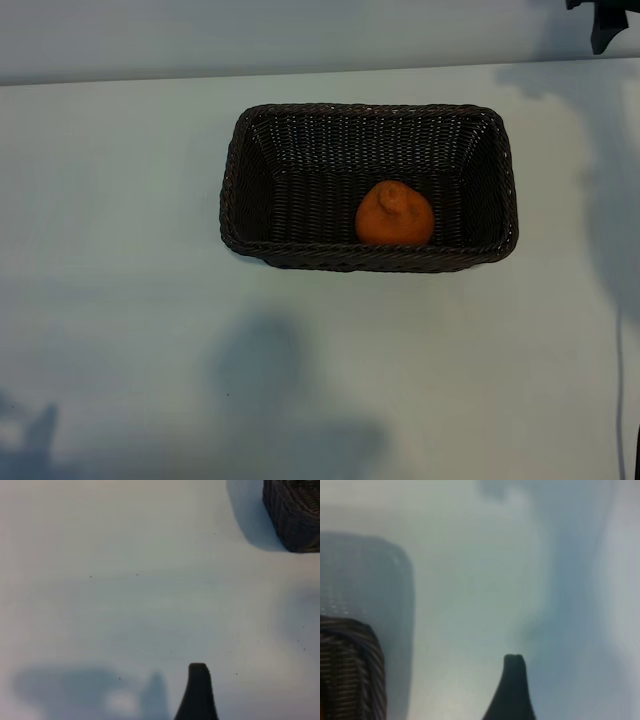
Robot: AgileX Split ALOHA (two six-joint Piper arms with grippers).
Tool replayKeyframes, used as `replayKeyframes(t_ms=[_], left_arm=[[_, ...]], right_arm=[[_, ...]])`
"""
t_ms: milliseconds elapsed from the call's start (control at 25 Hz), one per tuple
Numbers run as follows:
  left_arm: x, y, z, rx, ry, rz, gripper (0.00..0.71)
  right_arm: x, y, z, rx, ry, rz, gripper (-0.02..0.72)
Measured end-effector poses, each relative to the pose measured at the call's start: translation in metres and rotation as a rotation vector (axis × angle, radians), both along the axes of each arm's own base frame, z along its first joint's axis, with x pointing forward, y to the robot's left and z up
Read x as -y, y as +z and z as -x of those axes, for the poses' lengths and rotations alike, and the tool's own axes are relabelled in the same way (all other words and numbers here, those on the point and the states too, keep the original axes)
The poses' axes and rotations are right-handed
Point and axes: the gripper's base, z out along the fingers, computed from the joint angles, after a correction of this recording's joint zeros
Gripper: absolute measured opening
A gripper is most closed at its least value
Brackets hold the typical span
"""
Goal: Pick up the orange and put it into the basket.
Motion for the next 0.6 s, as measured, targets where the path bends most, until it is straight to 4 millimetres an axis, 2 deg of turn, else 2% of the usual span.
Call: replayKeyframes(t_ms=[160,600], left_arm=[[0.000,0.000,0.000,-0.001,0.000,0.000,0.592],[0.000,0.000,0.000,-0.001,0.000,0.000,0.592]], right_arm=[[0.004,0.014,0.006,0.030,-0.005,-0.003,0.582],[0.000,0.083,0.045,0.194,0.002,-0.007,0.582]])
